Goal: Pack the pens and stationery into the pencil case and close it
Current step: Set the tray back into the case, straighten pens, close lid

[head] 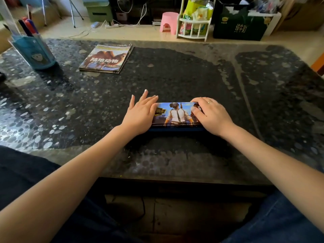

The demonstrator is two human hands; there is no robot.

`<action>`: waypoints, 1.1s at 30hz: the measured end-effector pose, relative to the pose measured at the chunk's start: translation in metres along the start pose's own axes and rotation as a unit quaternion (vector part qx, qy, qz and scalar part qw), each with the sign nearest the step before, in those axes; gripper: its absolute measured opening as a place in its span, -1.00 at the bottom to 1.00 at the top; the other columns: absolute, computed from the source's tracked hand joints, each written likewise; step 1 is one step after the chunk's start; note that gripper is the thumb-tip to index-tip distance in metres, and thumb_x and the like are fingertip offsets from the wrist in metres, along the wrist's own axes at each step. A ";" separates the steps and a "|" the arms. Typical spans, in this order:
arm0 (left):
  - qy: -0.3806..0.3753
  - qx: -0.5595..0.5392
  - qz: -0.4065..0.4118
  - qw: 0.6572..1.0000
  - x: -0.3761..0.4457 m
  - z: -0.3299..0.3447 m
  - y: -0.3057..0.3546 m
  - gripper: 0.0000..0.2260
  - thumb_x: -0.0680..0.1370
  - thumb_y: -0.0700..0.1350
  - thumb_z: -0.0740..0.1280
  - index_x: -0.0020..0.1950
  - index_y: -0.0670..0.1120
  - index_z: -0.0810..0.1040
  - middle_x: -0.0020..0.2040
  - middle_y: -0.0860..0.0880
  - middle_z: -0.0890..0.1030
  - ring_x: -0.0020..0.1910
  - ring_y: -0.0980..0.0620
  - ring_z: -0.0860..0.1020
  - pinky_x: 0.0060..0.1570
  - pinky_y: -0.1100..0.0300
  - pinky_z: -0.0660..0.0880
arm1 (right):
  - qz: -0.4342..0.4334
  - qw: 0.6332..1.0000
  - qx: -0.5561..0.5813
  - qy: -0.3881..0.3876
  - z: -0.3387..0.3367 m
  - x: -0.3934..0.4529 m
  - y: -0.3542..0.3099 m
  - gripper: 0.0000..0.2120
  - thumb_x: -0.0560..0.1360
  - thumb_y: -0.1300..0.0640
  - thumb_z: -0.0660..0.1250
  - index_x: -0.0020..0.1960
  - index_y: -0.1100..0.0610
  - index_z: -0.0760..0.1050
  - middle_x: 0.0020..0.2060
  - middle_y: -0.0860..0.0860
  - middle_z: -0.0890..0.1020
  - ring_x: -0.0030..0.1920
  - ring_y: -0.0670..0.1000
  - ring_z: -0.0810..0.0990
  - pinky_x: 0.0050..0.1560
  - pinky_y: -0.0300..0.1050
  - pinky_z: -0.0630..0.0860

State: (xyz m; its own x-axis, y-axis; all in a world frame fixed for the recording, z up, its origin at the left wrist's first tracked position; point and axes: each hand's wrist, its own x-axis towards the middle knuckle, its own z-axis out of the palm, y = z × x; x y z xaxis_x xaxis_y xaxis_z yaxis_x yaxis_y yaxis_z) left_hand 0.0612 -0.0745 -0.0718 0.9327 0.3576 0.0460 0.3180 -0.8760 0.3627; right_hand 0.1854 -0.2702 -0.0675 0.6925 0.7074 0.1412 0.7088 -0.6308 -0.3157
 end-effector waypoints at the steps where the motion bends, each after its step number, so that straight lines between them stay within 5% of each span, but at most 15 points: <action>1: 0.006 0.005 0.004 1.000 -0.001 0.000 0.001 -0.57 0.66 -0.01 -0.13 0.50 -0.05 0.19 0.52 0.04 0.22 0.53 0.11 -0.11 0.49 0.00 -0.27 | -0.001 1.000 -0.014 0.020 0.003 -0.002 0.000 -0.62 0.60 -0.04 0.00 0.31 0.05 0.39 0.27 0.00 0.51 0.31 0.03 0.41 0.36 0.06 0.24; 3: 0.025 0.024 0.020 0.999 -0.002 -0.002 0.005 -0.56 0.66 0.00 -0.11 0.50 -0.09 0.21 0.51 0.01 0.24 0.54 0.08 -0.08 0.50 0.02 -0.24 | 0.001 0.997 -0.046 0.054 0.006 -0.007 -0.001 -0.63 0.60 -0.01 0.01 0.32 0.05 0.38 0.28 0.01 0.51 0.32 0.03 0.41 0.38 0.08 0.23; 7: -0.015 0.043 0.055 0.997 0.000 -0.006 0.010 -0.54 0.66 0.02 -0.11 0.51 -0.13 0.17 0.52 -0.03 0.21 0.54 0.06 -0.07 0.51 0.04 -0.18 | 0.004 1.000 -0.013 -0.011 0.001 -0.003 -0.001 -0.65 0.62 0.02 0.04 0.36 0.07 0.34 0.37 0.08 0.41 0.44 0.06 0.25 0.37 0.03 0.22; 12: -0.085 0.038 0.037 0.995 0.007 -0.021 0.016 -0.56 0.67 0.00 -0.14 0.52 -0.12 0.12 0.54 -0.04 0.13 0.54 0.03 -0.09 0.49 -0.02 -0.19 | 0.056 0.992 -0.039 -0.103 -0.015 0.007 -0.006 -0.52 0.61 -0.18 -0.10 0.45 -0.05 0.24 0.48 -0.05 0.27 0.52 -0.05 0.09 0.45 0.26 -0.12; 15: -0.044 0.060 0.045 0.996 0.008 -0.015 0.030 -0.54 0.66 0.02 -0.13 0.51 -0.12 0.15 0.53 -0.04 0.18 0.54 0.03 -0.04 0.49 -0.03 -0.18 | 0.050 0.991 -0.081 -0.090 -0.013 0.011 -0.025 -0.42 0.57 -0.27 -0.15 0.47 -0.03 0.24 0.48 -0.09 0.27 0.51 -0.07 0.09 0.42 0.32 -0.24; 27: 0.033 0.150 0.093 0.984 0.000 0.010 0.036 -0.53 0.65 -0.03 -0.07 0.53 -0.17 0.05 0.54 -0.08 0.15 0.54 0.02 0.01 0.48 0.09 -0.15 | -0.027 0.993 -0.114 -0.031 0.014 0.003 -0.032 -0.26 0.50 -0.35 -0.22 0.53 0.06 0.07 0.51 -0.02 0.19 0.53 -0.03 0.04 0.51 0.11 -0.12; 31: -0.018 0.098 0.108 0.989 0.008 0.006 0.030 -0.53 0.65 -0.02 -0.10 0.54 -0.16 0.00 0.55 -0.06 0.09 0.54 0.05 -0.04 0.48 0.13 -0.16 | -0.026 0.994 -0.095 -0.057 0.010 0.006 -0.032 -0.18 0.45 -0.39 -0.30 0.55 0.05 0.01 0.53 -0.03 0.12 0.53 -0.05 -0.04 0.51 0.08 -0.18; 33: -0.031 0.026 0.099 0.994 0.009 0.000 0.028 -0.56 0.67 -0.03 -0.10 0.52 -0.16 0.09 0.53 -0.05 0.16 0.54 0.06 -0.01 0.48 0.15 -0.17 | -0.021 0.997 -0.010 -0.072 0.003 0.008 -0.028 -0.30 0.53 -0.30 -0.22 0.54 0.05 0.06 0.52 -0.03 0.14 0.53 -0.07 -0.03 0.50 0.02 -0.20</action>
State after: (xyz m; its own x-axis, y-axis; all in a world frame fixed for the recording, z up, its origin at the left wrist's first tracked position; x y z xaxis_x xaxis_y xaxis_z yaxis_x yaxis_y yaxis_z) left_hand 0.0782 -0.0961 -0.0616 0.9861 0.1576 0.0536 0.1343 -0.9434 0.3033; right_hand 0.1705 -0.2460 -0.0607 0.6368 0.7709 0.0162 0.7402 -0.6053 -0.2929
